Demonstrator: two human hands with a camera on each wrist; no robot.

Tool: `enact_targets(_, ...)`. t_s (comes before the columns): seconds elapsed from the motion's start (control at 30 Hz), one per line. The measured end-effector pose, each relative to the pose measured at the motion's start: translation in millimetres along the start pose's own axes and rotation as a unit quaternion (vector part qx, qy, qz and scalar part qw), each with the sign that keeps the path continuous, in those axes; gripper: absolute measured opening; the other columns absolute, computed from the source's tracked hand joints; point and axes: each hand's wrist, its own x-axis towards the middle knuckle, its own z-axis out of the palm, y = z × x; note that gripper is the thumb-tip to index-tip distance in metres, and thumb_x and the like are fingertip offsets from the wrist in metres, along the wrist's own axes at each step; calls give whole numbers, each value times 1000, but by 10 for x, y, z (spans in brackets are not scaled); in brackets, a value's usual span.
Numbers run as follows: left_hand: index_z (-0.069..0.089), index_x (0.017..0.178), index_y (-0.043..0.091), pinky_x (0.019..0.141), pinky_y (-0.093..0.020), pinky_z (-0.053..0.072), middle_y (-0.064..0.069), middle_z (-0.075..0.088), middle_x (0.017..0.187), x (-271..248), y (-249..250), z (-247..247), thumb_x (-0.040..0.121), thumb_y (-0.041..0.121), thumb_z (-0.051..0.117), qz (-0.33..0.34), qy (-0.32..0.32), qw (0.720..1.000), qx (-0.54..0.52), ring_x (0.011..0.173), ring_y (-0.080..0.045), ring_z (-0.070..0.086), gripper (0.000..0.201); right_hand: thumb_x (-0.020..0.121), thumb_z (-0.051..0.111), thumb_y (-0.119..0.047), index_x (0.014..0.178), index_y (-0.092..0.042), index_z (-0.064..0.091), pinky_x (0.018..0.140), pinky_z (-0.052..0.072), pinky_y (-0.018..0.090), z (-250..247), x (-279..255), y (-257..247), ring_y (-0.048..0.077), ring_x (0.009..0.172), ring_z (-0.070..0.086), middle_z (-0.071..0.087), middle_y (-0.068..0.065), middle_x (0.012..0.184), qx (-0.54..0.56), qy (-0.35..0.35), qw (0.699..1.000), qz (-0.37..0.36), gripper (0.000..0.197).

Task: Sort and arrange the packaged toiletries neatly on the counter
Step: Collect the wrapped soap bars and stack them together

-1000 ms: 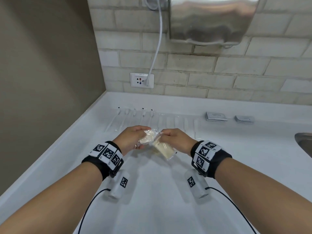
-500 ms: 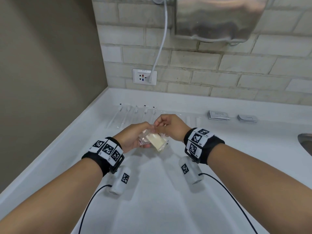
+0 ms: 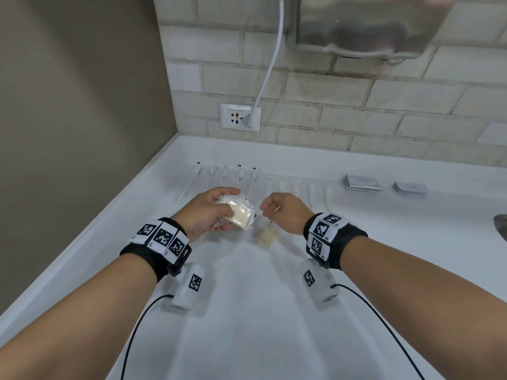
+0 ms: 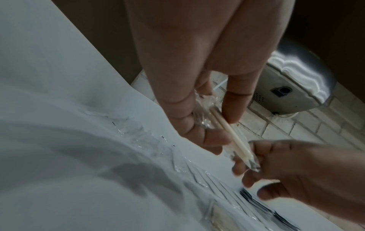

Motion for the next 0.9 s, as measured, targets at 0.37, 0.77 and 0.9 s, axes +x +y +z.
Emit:
enact_targets(0.37,62,107,20,78,-36,60,-19,60,120,41,-225,-46,86,-9,58,-68,-21,996,46,90,-30,65,36,83,66,-22,129,-24,53,93,40,33,165,-94,142,25,116,46,54,3,120,-343,-139,929,2,48)
enact_targets(0.77,48,117,21,68,-24,48,-2,53,107,75,-277,231,87,-1,61,-28,-59,978,198,80,-16,55,40,72,77,-4,99,-19,49,65,45,27,70,-383,47,15,69,53,59,-8,78,-37,-87,996,7,41)
enact_targets(0.9,55,104,24,65,-24,44,1,57,90,79,-319,263,87,1,63,-30,-102,969,223,69,-14,51,30,68,80,-7,104,-18,42,66,45,28,173,-397,112,19,75,51,53,2,98,-70,-49,996,11,54)
